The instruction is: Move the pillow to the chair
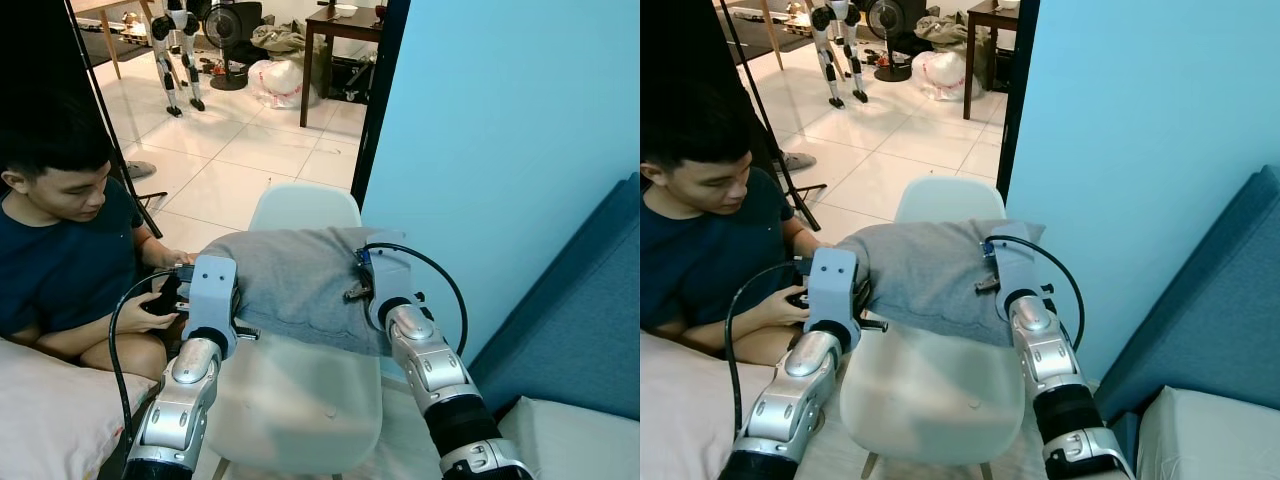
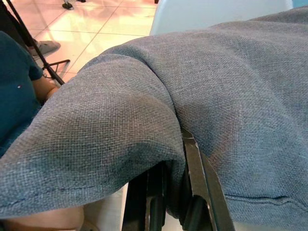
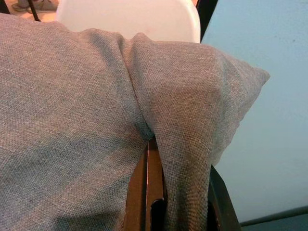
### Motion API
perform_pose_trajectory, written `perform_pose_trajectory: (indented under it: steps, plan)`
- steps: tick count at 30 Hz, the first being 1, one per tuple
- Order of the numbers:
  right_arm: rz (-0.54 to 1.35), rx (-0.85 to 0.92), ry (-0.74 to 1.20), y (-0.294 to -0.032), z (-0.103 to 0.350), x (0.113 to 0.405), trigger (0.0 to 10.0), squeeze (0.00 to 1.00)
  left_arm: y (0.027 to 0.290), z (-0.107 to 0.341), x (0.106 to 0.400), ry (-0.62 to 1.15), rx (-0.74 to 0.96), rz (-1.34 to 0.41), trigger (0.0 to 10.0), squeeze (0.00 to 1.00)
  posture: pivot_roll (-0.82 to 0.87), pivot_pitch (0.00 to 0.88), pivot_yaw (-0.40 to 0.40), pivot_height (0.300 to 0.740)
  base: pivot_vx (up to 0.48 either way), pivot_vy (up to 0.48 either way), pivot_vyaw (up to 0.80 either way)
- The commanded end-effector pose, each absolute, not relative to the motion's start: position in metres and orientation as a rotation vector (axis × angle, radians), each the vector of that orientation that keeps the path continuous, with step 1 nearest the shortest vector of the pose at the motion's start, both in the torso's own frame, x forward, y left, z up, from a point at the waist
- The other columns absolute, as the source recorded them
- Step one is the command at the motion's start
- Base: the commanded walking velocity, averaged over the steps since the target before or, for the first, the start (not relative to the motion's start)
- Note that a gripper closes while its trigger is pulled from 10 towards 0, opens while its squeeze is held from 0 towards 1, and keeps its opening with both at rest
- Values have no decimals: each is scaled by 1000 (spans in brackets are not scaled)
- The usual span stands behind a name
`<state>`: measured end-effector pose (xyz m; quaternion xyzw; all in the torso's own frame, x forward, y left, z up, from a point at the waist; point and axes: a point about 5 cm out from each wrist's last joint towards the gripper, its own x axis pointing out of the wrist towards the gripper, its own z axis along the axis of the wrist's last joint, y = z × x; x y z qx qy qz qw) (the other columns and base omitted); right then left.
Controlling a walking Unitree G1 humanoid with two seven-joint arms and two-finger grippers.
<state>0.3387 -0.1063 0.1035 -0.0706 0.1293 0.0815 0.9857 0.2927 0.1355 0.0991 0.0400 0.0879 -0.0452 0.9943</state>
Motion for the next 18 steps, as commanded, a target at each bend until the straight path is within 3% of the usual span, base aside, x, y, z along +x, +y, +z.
perform_pose_trajectory:
  steps: [1,3,4,18]
  plan:
    - [210,-141,229,-95,110,340,10000,0,119,104,298,156,96,-164,10000,0,18,5,-45,665,0,0,0]
    - [218,-126,229,-94,110,340,10000,0,118,106,299,153,103,-168,10000,0,18,5,-45,660,0,0,0]
    - [212,-125,231,-95,112,343,10000,0,119,108,303,146,87,-164,10000,0,15,67,-50,655,0,0,0]
    - [181,-114,225,-106,118,350,10000,0,127,115,315,120,89,-141,10000,0,15,63,-19,635,0,0,0]
